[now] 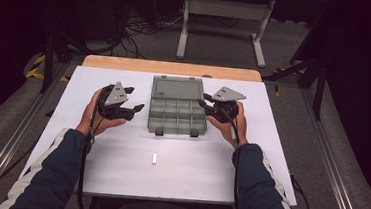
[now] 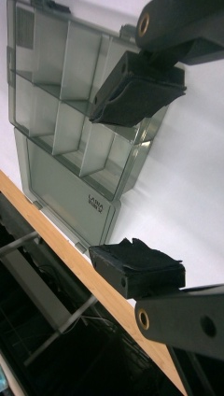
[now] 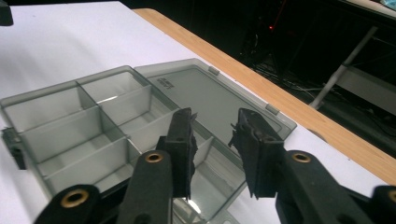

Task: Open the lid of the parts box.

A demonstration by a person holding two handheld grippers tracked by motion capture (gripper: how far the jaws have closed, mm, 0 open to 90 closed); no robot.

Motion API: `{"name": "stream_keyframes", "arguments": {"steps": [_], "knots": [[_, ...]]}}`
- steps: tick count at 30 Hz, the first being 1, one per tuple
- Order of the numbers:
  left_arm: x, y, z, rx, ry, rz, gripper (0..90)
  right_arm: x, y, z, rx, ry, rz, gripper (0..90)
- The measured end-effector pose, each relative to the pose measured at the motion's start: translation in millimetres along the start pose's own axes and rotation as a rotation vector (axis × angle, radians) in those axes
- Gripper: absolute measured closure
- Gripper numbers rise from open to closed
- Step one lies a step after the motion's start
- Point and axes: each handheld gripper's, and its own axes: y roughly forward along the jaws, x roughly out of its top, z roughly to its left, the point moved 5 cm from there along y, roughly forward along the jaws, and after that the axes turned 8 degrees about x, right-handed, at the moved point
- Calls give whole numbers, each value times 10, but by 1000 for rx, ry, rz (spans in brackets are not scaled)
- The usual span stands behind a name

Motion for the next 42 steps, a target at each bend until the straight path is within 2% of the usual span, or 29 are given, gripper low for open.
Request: {"name": "stream_keyframes", "arguments": {"steps": [3,9,11,13,15,24,25,32,35,37,40,42], "knots": [[-14,-55,-36,3,12,-4,303,10,-30,60,17,-4,-17,633],[-56,-161,-126,2,37,-18,285,9,-75,201,37,-50,-23,552],[-72,-193,-156,2,47,-21,275,-9,-84,238,57,-39,-31,497],[-87,-222,-188,4,49,-27,273,-18,-83,253,65,-35,-29,481],[-117,-274,-226,-8,45,-42,263,-66,-91,298,77,-35,-26,430],[-203,-446,-300,-26,27,-95,204,-74,-199,431,82,-85,-33,350],[-209,-465,-309,-30,25,-99,195,-89,-212,470,99,-87,-36,340],[-274,-563,-401,-52,16,-119,163,-119,-178,613,136,-129,-21,309],[-307,-594,-437,-58,14,-125,154,-126,-152,719,151,-175,5,297],[-334,-614,-463,-66,4,-121,149,-132,-144,774,174,-185,9,287],[-368,-635,-500,-68,13,-115,125,-146,-125,854,194,-203,25,260],[-410,-691,-532,-69,5,-127,109,-160,-108,914,216,-206,32,242]]}}
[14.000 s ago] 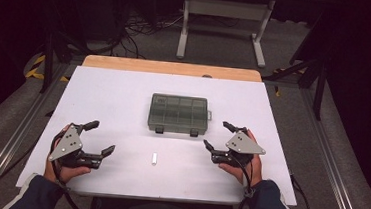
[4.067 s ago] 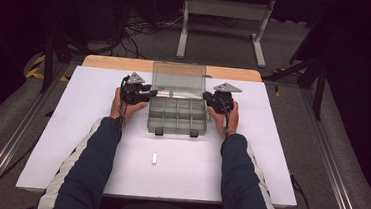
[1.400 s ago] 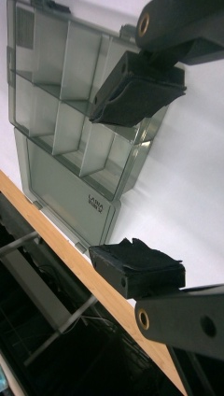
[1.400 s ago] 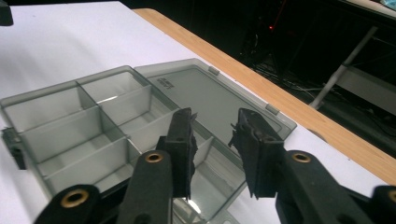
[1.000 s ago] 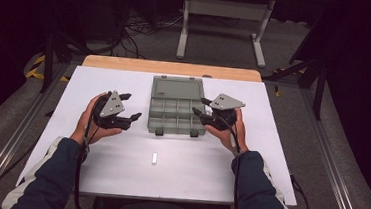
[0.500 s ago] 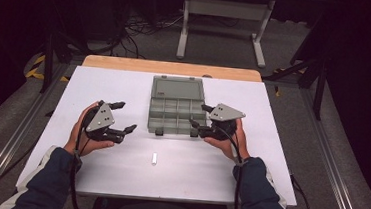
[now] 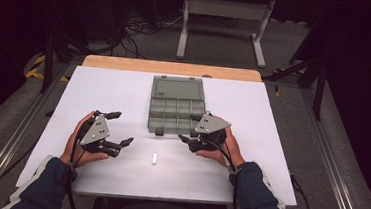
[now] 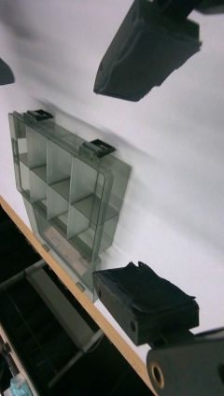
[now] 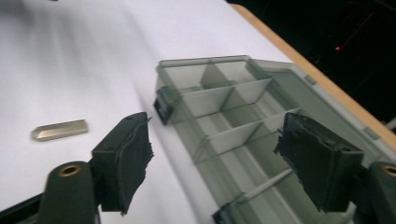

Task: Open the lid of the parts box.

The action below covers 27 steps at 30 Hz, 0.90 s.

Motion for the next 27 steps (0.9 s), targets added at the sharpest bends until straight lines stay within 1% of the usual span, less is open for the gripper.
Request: {"name": "stream_keyframes", "arguments": {"steps": [1,2,4,6,8,9,10,11,13,14,15,16,17,18,21,25,27], "knots": [[-11,-19,-5,-3,-5,4,107,-2,17,26,13,2,3,233],[-23,-36,-14,-5,-19,-5,101,-4,29,46,22,2,6,229],[-55,-74,-32,-1,-22,-2,96,-11,70,104,43,-2,19,217],[-97,-114,-72,1,-34,-9,91,-18,110,150,67,-1,28,209],[-117,-133,-91,4,-27,-1,91,-26,149,196,86,-1,38,209],[-155,-166,-130,1,-18,4,89,-32,174,222,104,0,43,209],[-178,-182,-153,-7,-29,7,89,-37,189,240,115,2,46,209],[-200,-195,-172,-13,-28,11,89,-45,213,260,125,4,50,209],[-244,-233,-209,-17,-19,23,87,-63,263,300,150,-6,74,209],[-244,-233,-209,-17,-19,23,88,-67,279,315,161,-3,74,209],[-260,-252,-226,-22,-29,25,88,-67,279,315,161,-3,74,209],[-276,-274,-235,-25,-37,29,88,-72,310,343,187,4,74,209],[-288,-289,-240,-29,-44,26,87,-74,323,355,196,5,76,209],[-318,-338,-251,-37,-64,27,87,-76,340,372,201,0,82,209],[-356,-414,-271,-42,-72,32,85,-83,387,420,229,4,90,210],[-401,-487,-269,-39,-90,40,77,-101,486,528,281,1,112,209],[-421,-508,-264,-44,-107,35,77,-104,521,568,297,-3,122,210]]}}
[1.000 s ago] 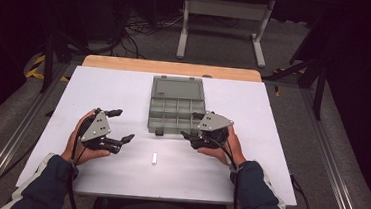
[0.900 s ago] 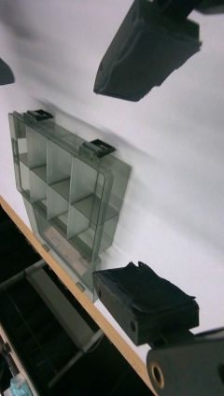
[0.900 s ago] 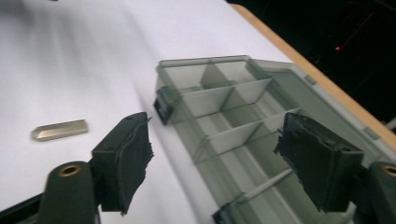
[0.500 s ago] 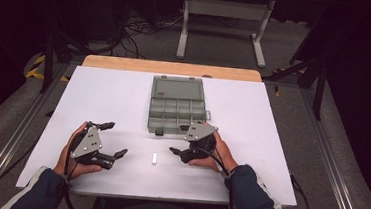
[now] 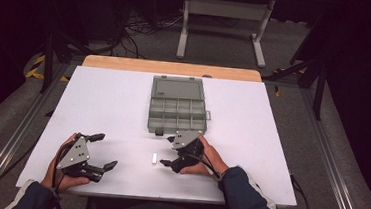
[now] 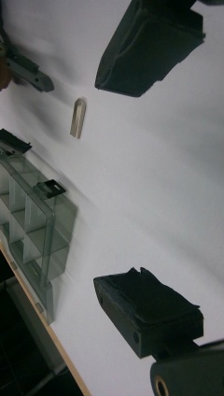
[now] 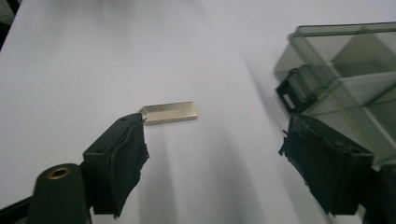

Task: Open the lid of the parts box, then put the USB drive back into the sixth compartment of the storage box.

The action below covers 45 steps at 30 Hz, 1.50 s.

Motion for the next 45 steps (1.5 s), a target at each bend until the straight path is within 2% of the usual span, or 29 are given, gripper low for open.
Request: {"name": "stream_keyframes", "arguments": {"steps": [3,8,17,23,33,38,43,45], "knots": [[-10,-1,2,-1,6,6,77,13,85,56,42,-7,16,210],[-27,-3,21,-6,10,14,78,19,222,109,80,-29,53,211],[-40,29,30,-16,6,20,80,50,273,83,129,-24,46,274],[-32,38,35,-23,11,22,81,64,304,71,171,6,47,328],[-30,70,34,-30,14,24,82,74,312,71,188,13,50,378],[-38,85,35,-27,24,36,83,80,314,72,195,6,43,450],[-41,68,37,-23,14,34,83,82,308,77,196,4,35,530],[-46,69,25,-22,19,42,84,83,307,84,195,0,35,530]]}}
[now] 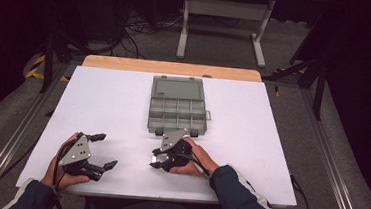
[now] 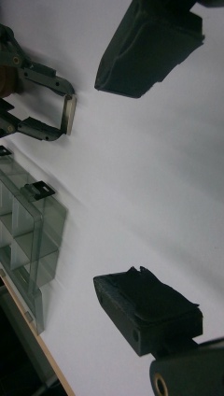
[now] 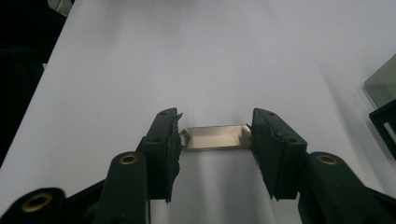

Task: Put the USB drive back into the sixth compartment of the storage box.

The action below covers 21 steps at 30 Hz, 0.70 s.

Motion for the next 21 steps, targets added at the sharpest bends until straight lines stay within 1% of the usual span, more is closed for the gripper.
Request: {"name": "stream_keyframes", "arguments": {"steps": [2,3,6,8,9,10,14,17,20,21], "knots": [[4,3,-4,1,6,4,84,-3,-3,-2,-6,-10,2,530],[13,5,-9,0,3,-2,84,-5,-4,0,-7,-6,0,531],[10,14,-21,0,13,5,85,-4,-4,14,-18,-2,-4,531],[8,12,-21,-2,10,5,85,-4,-8,20,-19,-1,-7,532],[10,8,-17,-1,13,3,85,-5,-10,20,-21,-3,-7,532],[13,6,-13,-1,5,-3,85,-6,-11,24,-24,-6,-8,532],[16,1,-6,0,6,-2,85,-4,-19,39,-37,-21,-9,533],[17,-3,-6,0,5,-3,85,-12,-29,54,-37,-35,-10,532],[19,-11,-6,0,4,-7,85,-18,-47,67,-47,-42,-9,533],[22,-15,-4,0,2,-9,85,-16,-54,72,-57,-48,-10,533]]}}
